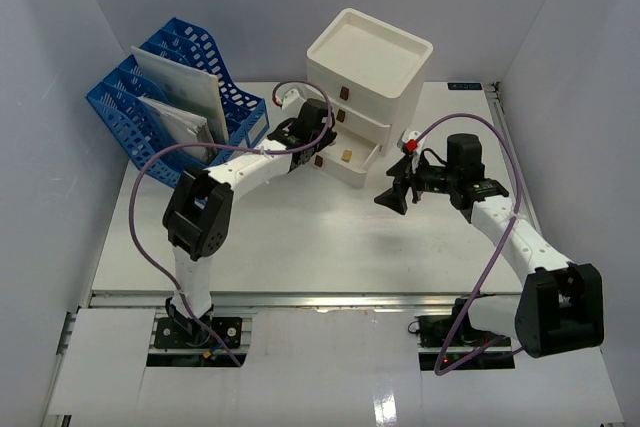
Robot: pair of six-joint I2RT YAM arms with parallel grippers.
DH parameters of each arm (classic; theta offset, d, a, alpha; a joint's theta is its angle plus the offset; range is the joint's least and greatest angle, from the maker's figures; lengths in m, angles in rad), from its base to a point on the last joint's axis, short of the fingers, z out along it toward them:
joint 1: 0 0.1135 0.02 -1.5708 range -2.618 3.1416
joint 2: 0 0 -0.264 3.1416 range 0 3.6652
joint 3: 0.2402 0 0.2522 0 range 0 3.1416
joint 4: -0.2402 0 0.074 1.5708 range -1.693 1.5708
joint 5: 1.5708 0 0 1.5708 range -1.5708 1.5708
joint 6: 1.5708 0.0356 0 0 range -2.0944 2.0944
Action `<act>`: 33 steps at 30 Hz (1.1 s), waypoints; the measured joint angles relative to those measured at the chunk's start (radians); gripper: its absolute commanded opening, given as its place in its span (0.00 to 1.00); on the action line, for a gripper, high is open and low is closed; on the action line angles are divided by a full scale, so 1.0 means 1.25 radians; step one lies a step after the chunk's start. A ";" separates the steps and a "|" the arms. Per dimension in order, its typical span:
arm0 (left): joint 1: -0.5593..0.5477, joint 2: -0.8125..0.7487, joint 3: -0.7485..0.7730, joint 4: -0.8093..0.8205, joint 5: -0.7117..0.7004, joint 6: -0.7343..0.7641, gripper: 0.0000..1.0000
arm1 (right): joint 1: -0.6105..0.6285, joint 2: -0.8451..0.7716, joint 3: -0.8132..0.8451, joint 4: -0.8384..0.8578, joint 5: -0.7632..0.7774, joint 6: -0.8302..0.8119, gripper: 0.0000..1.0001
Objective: Organize the desk
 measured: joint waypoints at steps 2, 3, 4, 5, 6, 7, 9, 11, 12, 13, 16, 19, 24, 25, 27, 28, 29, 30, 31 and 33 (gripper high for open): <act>0.016 0.032 0.030 0.001 0.005 -0.001 0.44 | -0.004 0.000 -0.002 0.001 -0.001 0.000 0.92; 0.023 0.043 0.040 -0.002 0.006 -0.001 0.53 | -0.006 -0.001 -0.004 0.002 -0.002 0.000 0.92; 0.031 0.053 0.047 -0.004 0.009 -0.003 0.59 | -0.007 -0.001 -0.006 0.002 -0.002 0.000 0.92; 0.038 0.061 0.054 -0.006 0.014 -0.001 0.64 | -0.007 -0.001 -0.008 0.001 -0.002 0.000 0.92; 0.043 0.067 0.059 -0.008 0.020 0.002 0.68 | -0.008 -0.001 -0.010 0.000 -0.003 0.000 0.92; 0.047 0.071 0.062 -0.008 0.025 0.003 0.71 | -0.009 0.000 -0.010 -0.001 -0.006 -0.002 0.92; 0.052 0.075 0.068 -0.010 0.037 0.009 0.75 | -0.009 0.000 -0.010 -0.001 -0.015 -0.005 0.91; 0.054 0.075 0.068 0.000 0.053 0.027 0.77 | -0.009 0.000 -0.010 -0.003 -0.025 -0.013 0.90; 0.054 0.075 0.067 0.008 0.061 0.036 0.77 | -0.010 0.000 -0.010 -0.003 -0.031 -0.018 0.89; 0.054 0.074 0.065 0.019 0.071 0.047 0.77 | -0.010 0.001 -0.010 -0.004 -0.038 -0.024 0.87; 0.057 0.057 0.028 0.073 0.106 0.087 0.76 | -0.010 0.002 -0.011 -0.007 -0.061 -0.047 0.84; 0.065 0.001 -0.078 0.171 0.167 0.141 0.71 | -0.010 0.002 -0.017 -0.007 -0.081 -0.079 0.82; 0.107 -0.174 -0.344 0.377 0.352 0.222 0.61 | -0.010 0.002 -0.036 -0.024 -0.093 -0.145 0.81; 0.115 -0.212 -0.392 0.424 0.385 0.231 0.61 | -0.010 0.002 -0.036 -0.032 -0.096 -0.166 0.81; 0.130 -0.294 -0.489 0.490 0.439 0.242 0.61 | -0.009 0.002 -0.034 -0.050 -0.098 -0.205 0.83; 0.132 -0.330 -0.531 0.514 0.457 0.247 0.61 | -0.006 0.003 -0.029 -0.062 -0.096 -0.222 0.83; 0.133 -0.364 -0.573 0.535 0.471 0.252 0.62 | -0.002 0.005 -0.021 -0.076 -0.092 -0.236 0.83; 0.131 -0.395 -0.611 0.549 0.482 0.256 0.63 | 0.003 0.011 -0.005 -0.087 -0.084 -0.246 0.84; 0.131 -0.419 -0.646 0.562 0.491 0.260 0.63 | 0.010 0.021 0.020 -0.095 -0.072 -0.254 0.84; 0.128 -0.445 -0.703 0.588 0.501 0.265 0.64 | 0.025 0.045 0.076 -0.104 -0.044 -0.257 0.85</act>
